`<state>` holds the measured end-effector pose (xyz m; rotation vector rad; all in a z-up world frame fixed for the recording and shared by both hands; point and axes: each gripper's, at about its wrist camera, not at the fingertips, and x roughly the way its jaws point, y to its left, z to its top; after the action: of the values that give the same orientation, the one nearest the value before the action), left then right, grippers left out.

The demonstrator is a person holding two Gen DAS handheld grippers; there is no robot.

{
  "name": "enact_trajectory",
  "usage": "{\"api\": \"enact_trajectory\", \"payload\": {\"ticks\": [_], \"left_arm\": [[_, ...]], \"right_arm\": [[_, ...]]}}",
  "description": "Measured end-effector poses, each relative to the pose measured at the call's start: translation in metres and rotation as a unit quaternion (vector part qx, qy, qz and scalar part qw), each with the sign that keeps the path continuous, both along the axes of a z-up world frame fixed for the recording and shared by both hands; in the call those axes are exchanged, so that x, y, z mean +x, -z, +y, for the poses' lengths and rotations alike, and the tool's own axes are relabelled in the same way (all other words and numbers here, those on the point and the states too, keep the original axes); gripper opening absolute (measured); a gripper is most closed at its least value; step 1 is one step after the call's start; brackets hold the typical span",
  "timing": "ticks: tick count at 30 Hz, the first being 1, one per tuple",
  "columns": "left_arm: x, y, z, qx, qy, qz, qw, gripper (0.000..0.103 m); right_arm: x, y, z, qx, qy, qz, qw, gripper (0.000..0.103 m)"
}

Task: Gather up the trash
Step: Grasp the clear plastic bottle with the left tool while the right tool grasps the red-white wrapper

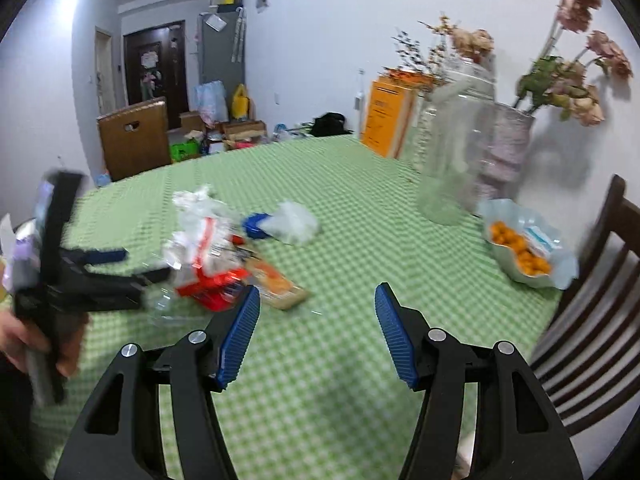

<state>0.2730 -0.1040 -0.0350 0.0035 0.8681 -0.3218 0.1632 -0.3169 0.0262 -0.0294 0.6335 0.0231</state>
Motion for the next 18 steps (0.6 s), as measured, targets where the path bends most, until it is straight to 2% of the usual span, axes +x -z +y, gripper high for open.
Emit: {"api": "enact_trajectory", "payload": {"ticks": [4,6,7,10,14,18], "left_arm": [[0.007,0.012,0.002,0.003,-0.006,0.008,0.9999,0.089],[0.007,0.013,0.003,-0.001,0.006,0.008,0.9999,0.075],[0.008,0.013,0.004,0.001,0.012,0.008,0.9999,0.059],[0.008,0.009,0.013,-0.008,0.016,-0.001,0.9998,0.058],[0.009,-0.011,0.037,-0.045,0.003,-0.014,0.9989,0.057],[0.011,-0.032,0.072,-0.078,-0.032,-0.031,0.9959,0.057]], "right_arm": [[0.011,0.004,0.017,0.016,-0.015,0.004,1.000,0.058],[0.020,0.010,0.025,0.022,-0.021,0.013,0.999,0.058],[0.024,0.012,0.028,0.025,-0.024,0.016,0.999,0.058],[0.044,0.022,0.037,0.054,-0.041,0.033,0.997,0.058],[0.077,0.037,0.043,0.108,-0.053,0.058,0.991,0.058],[0.106,0.046,0.059,0.115,-0.065,0.078,0.988,0.058]]}}
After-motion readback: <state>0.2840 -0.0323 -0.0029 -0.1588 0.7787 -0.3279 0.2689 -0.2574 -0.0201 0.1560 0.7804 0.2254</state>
